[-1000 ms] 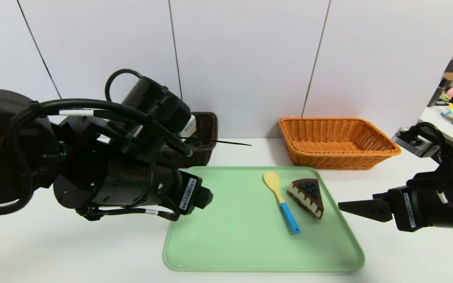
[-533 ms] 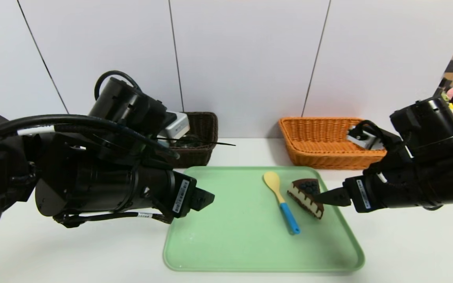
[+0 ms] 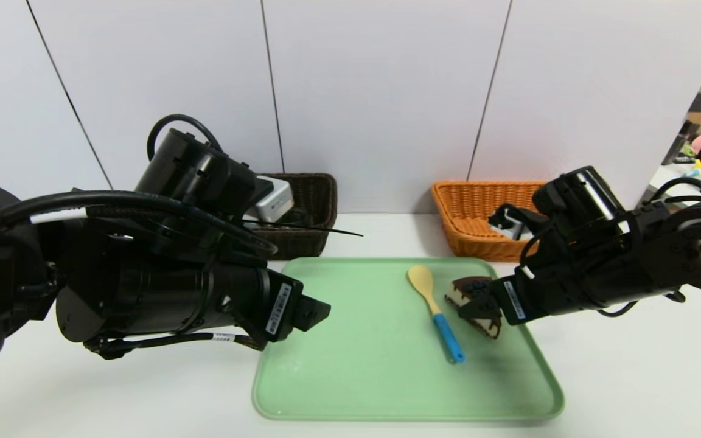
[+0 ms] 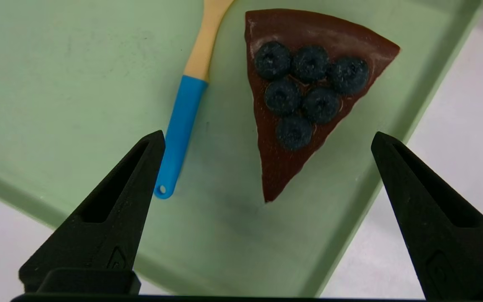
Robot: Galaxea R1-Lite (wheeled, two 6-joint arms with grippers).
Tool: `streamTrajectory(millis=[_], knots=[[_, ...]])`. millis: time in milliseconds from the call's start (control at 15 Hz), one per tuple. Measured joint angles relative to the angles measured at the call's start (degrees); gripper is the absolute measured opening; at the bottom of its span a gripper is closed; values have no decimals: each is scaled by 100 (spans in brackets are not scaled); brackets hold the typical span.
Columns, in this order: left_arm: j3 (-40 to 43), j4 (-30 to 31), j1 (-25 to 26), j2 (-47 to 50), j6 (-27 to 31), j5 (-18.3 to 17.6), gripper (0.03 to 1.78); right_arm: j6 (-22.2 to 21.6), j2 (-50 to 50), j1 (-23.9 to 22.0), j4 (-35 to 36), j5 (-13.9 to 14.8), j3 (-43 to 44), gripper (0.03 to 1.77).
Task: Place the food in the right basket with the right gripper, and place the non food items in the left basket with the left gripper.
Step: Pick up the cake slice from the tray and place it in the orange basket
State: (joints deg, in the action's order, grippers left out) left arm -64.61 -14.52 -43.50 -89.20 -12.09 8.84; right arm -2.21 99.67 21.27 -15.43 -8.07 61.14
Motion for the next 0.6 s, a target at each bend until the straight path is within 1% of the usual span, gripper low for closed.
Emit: streamTrajectory(millis=[133,267,533,600], knots=[[9,133,6,0,-2,-11,169,-5,127,-27,0,0,68,170],[9,144,6,0,-4,-13,169,-10,221,-35,9,20,94,170],[9,176,6,-10,-4,-11,169,10,441,-39,24,254,187,170],[11,190,4,-13,-9,-18,169,9,477,-41,22,260,197,170]])
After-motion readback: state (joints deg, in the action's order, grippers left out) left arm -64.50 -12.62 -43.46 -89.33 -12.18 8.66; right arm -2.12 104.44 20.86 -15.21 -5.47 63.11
